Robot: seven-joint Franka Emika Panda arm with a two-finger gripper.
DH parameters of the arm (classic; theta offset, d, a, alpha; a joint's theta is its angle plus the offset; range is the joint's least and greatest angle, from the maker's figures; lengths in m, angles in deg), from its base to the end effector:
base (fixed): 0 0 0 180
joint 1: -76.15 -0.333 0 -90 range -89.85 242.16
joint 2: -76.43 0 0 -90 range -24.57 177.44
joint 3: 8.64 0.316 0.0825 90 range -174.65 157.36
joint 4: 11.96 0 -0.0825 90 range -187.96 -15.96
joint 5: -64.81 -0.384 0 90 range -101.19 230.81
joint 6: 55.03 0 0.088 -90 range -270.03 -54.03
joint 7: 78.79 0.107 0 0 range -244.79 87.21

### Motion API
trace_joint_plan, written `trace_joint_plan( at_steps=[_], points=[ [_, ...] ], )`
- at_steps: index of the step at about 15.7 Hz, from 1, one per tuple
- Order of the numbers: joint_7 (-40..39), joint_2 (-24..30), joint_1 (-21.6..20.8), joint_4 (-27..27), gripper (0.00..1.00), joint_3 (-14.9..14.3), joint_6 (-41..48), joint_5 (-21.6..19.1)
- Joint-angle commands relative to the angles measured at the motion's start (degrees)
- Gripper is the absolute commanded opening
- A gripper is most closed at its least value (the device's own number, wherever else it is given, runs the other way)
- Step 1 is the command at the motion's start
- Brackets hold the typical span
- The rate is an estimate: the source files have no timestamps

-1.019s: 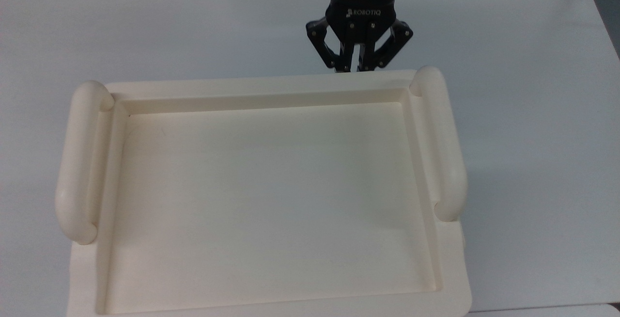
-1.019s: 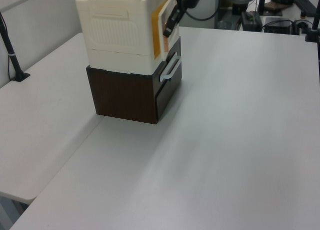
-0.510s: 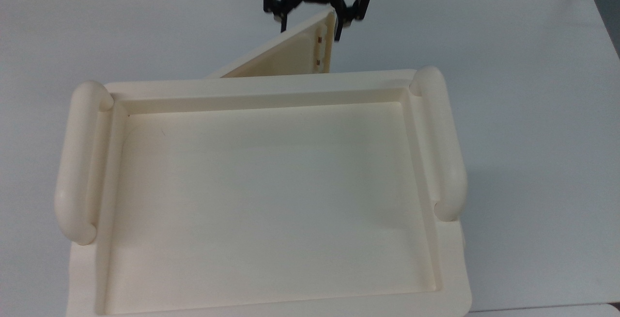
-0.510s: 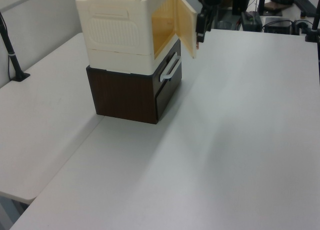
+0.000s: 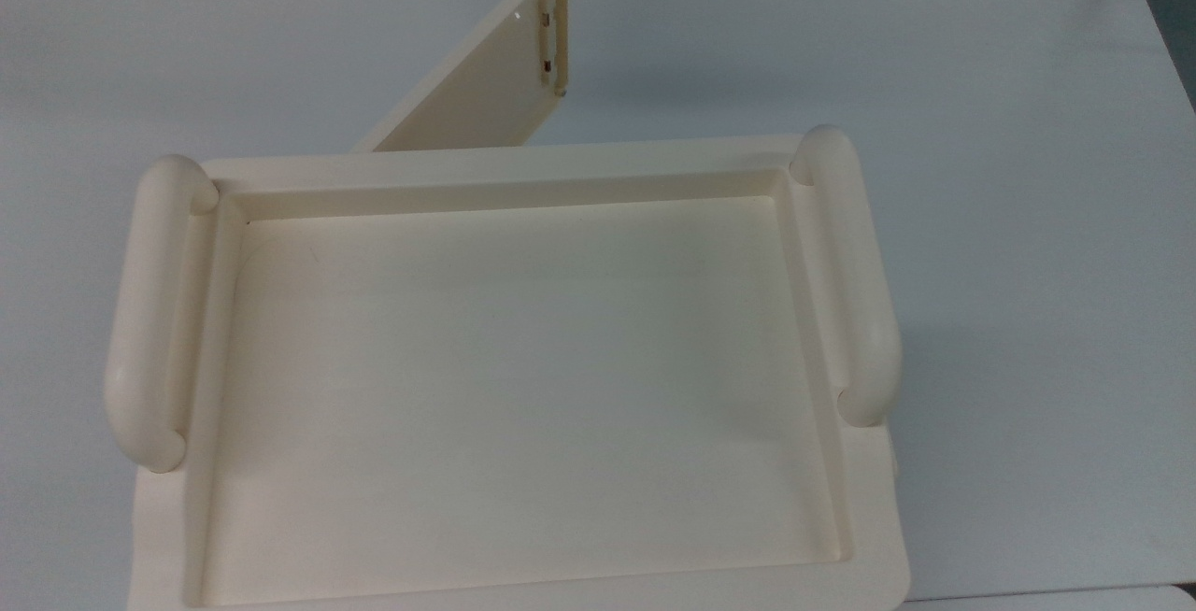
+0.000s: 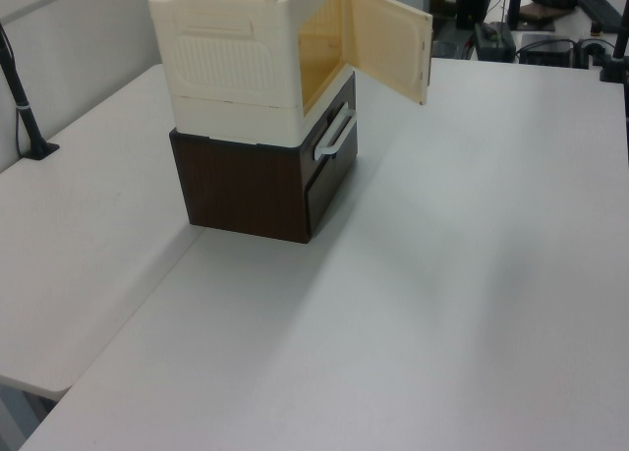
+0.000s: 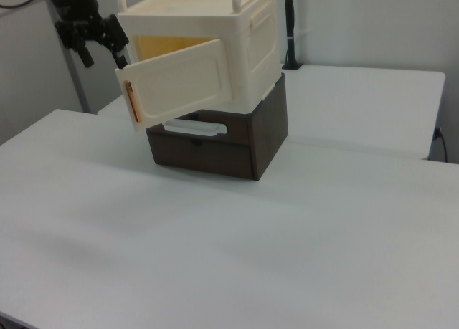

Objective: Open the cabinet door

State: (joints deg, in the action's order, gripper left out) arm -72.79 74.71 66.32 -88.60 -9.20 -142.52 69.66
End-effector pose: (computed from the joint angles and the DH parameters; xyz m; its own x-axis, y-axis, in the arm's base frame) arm 0.5494 0.0803 0.7134 0.9847 0.0515 0.1666 0.0410 -0.9970 0.0660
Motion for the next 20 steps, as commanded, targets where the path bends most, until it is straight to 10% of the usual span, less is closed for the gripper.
trace_joint_plan(
  at_steps=[1,20],
  points=[
    [-0.9,-1.0,0.1,2.6,1.00,-0.2,-2.9,-3.3],
    [-6.1,-4.0,6.0,-3.2,1.00,-0.2,-4.8,-3.7]
  ],
)
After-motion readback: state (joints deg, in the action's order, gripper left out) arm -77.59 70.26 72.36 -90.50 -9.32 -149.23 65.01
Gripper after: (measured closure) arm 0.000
